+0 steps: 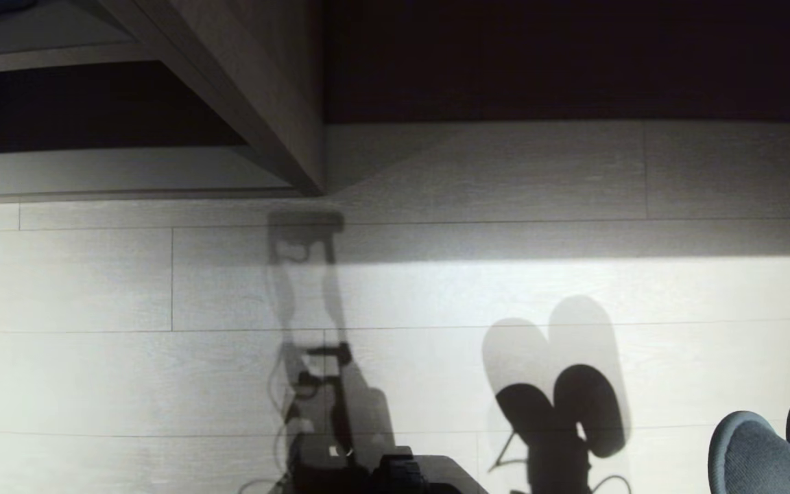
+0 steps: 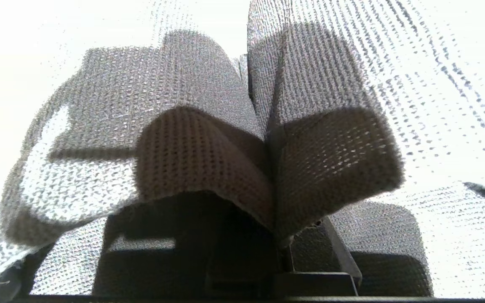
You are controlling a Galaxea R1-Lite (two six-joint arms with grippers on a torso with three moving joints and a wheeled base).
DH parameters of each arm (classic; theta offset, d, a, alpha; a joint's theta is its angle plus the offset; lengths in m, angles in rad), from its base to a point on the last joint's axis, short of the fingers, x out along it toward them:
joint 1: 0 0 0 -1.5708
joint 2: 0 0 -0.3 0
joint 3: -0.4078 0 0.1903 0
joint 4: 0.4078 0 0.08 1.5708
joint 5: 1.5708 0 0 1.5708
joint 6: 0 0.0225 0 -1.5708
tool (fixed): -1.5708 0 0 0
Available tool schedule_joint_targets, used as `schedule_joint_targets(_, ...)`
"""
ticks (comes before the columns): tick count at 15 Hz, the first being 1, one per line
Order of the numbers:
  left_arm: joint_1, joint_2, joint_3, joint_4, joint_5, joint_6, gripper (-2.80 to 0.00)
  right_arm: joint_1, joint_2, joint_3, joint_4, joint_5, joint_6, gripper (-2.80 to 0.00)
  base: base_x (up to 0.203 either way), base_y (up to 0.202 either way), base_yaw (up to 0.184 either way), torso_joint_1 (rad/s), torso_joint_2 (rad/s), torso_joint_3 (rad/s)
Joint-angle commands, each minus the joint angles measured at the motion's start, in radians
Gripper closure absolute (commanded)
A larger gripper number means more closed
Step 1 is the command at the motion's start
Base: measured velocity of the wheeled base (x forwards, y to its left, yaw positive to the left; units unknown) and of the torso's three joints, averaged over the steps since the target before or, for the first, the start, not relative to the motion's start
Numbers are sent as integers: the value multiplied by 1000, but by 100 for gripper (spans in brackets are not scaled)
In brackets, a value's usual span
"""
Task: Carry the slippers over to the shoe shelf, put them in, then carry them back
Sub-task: Place the slippers into the shoe cabinet
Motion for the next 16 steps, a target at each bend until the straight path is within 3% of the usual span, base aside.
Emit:
schedule_joint_targets(1, 0, 1, 0, 0, 0, -1, 0, 0, 0, 2, 0, 0, -1, 0, 0, 0, 0, 5, 2, 201)
schedule_joint_targets(16, 0, 0, 0, 0, 0, -6, 0, 0, 0, 2, 0, 0, -1, 0, 0, 0, 0, 3, 2, 205)
